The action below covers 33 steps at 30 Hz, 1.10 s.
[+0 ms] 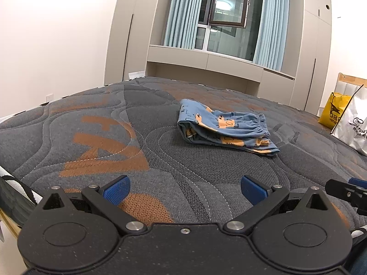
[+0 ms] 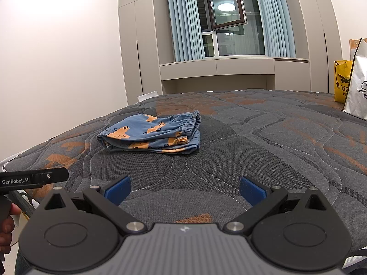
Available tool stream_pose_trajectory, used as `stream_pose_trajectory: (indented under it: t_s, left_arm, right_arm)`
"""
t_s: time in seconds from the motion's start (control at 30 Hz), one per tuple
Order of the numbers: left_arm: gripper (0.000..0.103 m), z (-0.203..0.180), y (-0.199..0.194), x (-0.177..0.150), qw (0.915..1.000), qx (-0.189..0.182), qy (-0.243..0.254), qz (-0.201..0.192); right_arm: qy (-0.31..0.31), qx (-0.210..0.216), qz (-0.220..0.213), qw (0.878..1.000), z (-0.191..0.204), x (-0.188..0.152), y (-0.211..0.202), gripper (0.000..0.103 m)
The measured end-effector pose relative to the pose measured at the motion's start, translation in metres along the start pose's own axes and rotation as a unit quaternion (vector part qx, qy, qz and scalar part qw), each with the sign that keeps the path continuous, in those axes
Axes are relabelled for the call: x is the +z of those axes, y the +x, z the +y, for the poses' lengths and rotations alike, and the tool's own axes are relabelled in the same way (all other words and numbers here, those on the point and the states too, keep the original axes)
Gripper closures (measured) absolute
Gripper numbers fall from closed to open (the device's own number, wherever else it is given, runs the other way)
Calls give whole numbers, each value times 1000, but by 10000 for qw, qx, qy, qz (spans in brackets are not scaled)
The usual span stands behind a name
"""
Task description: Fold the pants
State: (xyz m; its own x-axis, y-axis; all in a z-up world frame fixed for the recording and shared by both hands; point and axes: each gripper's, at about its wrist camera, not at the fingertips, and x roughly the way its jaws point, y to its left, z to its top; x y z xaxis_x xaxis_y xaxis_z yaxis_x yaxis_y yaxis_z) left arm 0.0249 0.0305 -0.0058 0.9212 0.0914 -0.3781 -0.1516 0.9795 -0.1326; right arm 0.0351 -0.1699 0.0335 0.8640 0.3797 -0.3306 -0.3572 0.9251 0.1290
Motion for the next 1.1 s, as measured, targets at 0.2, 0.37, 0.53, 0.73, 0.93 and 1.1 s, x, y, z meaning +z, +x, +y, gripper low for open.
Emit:
stream_pose_trajectory:
  t_s: [0.2,0.37,0.53,0.73,0.93,1.1]
  left_arm:
    - [1,-1,1,-1,10000,-18,20,16]
    - [1,-1,1,-1,10000,-27,31,16]
    - [1,-1,2,-1,10000,-28,46,4]
    - [1,-1,2,-1,10000,-39,51,7]
    - [1,-1,2,-1,10000,-50,48,5]
    - [1,-2,2,0,10000,-38,49,20]
  right_arm:
    - [4,1,-9,10000,-1,0,-1,0]
    - [6,0,-9,10000,-1,0,-1,0]
    - [12,-1,-14,10000,-1,0,-1,0]
    - [13,0,-18,10000,-2,0,-1,0]
    - [23,-10,-3,10000,-2,0,0,0]
    - [29,-15,-6,10000,-3,0,0,0]
